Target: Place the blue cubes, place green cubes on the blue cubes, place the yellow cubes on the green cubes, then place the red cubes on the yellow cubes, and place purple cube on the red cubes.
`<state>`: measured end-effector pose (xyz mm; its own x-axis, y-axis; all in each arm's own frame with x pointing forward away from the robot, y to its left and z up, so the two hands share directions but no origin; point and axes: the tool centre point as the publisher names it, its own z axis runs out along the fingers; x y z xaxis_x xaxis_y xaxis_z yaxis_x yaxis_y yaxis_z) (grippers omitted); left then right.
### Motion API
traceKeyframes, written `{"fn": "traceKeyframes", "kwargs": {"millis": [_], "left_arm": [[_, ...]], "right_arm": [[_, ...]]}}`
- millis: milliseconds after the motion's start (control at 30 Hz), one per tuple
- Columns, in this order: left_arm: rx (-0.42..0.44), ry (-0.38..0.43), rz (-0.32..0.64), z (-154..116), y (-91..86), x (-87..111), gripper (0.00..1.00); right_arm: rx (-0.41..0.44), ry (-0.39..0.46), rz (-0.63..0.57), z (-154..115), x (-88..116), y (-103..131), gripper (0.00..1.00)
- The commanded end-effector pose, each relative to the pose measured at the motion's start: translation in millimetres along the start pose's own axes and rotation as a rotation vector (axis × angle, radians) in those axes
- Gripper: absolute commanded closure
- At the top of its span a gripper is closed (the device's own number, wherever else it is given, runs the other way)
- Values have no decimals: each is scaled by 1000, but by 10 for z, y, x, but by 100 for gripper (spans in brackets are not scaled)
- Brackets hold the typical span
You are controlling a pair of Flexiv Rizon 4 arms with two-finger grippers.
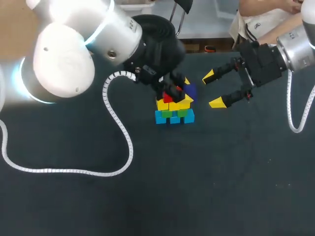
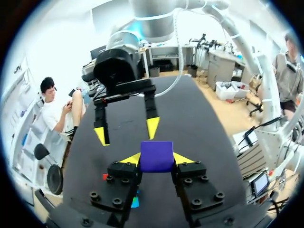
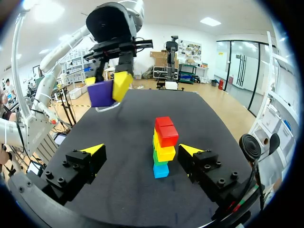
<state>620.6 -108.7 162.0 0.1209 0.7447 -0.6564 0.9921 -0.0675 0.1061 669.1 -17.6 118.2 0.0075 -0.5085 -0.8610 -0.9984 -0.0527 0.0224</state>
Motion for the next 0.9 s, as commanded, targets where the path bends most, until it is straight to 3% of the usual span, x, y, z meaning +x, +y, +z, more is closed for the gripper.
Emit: {"fn": "traceKeyframes", "kwargs": {"millis": [33,367,533,733,900], "left_arm": [[-20,79,-21,1,25,28,100],[-45,130,-98,-42,185,367,100],[-49,139,-105,0,287,394,100],[-25,93,-138,138,401,422,100],[-20,119,-154,208,449,482,100]], "right_arm": [[1,-1,-1,-2,1,5,0],[1,-1,-1,-2,1,5,0],[1,-1,-1,-2,1,5,0],[1,-1,-1,-2,1,5,0],[1,-1,-1,-2,1,5,0]]}}
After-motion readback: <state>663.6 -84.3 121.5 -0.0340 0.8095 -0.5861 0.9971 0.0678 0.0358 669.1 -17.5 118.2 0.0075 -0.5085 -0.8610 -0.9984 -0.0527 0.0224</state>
